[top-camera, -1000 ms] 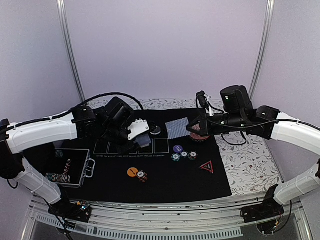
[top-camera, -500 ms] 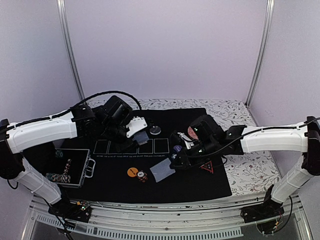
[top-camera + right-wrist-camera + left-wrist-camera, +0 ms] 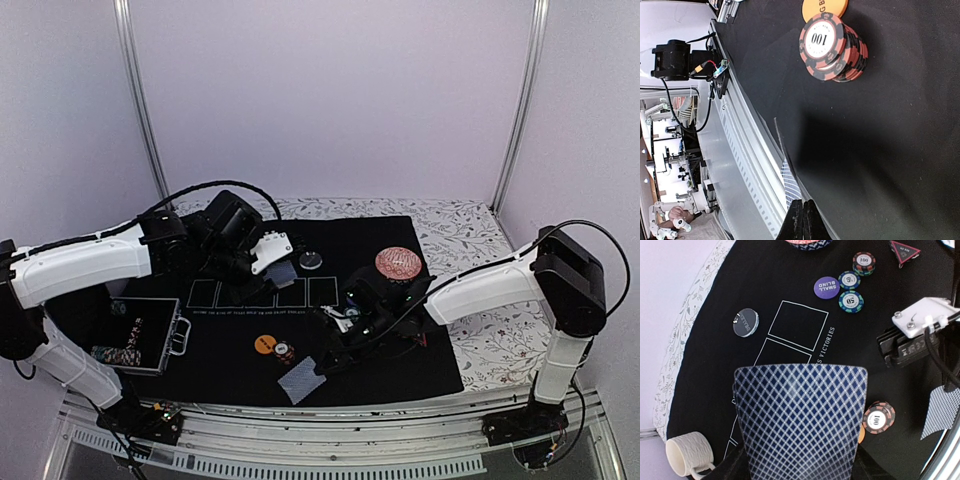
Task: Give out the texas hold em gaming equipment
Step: Distribute the poker card in the big blind area, then pick up the poker card from the face-down deck piles.
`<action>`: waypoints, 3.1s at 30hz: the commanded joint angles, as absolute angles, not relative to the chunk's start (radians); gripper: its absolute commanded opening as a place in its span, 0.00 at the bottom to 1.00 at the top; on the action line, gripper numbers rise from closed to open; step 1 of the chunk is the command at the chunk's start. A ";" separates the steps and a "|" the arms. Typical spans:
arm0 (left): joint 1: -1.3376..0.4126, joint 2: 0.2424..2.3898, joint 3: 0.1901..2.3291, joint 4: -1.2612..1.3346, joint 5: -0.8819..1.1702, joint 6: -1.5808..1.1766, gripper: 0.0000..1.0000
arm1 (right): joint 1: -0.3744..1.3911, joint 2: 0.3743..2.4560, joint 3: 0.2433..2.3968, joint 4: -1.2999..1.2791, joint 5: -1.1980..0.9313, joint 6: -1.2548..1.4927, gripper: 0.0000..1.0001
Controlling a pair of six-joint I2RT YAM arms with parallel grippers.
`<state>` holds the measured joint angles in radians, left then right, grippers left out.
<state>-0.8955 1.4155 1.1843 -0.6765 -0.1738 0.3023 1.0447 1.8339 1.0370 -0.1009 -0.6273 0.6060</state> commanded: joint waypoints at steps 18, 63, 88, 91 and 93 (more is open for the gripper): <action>-0.906 1.375 1.176 -0.652 -0.131 0.351 0.55 | 0.961 1.557 1.089 -0.340 -0.308 0.576 0.79; -0.987 1.366 1.175 -0.646 -0.144 0.394 0.50 | 0.876 1.791 1.338 -0.131 -0.500 0.513 0.48; -0.986 1.364 1.152 -0.643 -0.169 0.397 0.50 | 0.877 1.649 1.319 -0.222 -0.445 0.492 0.02; -0.987 1.369 1.153 -0.640 -0.171 0.401 0.50 | 0.877 1.601 1.305 -0.248 -0.414 0.487 0.02; -0.986 1.375 1.156 -0.640 -0.172 0.399 0.50 | 0.876 1.551 1.279 -0.265 -0.384 0.487 0.02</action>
<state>-0.9752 1.3865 1.1618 -0.6624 -0.1696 0.3927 0.8825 1.6554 1.3140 -0.2283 -0.4568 0.5014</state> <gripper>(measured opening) 0.503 0.024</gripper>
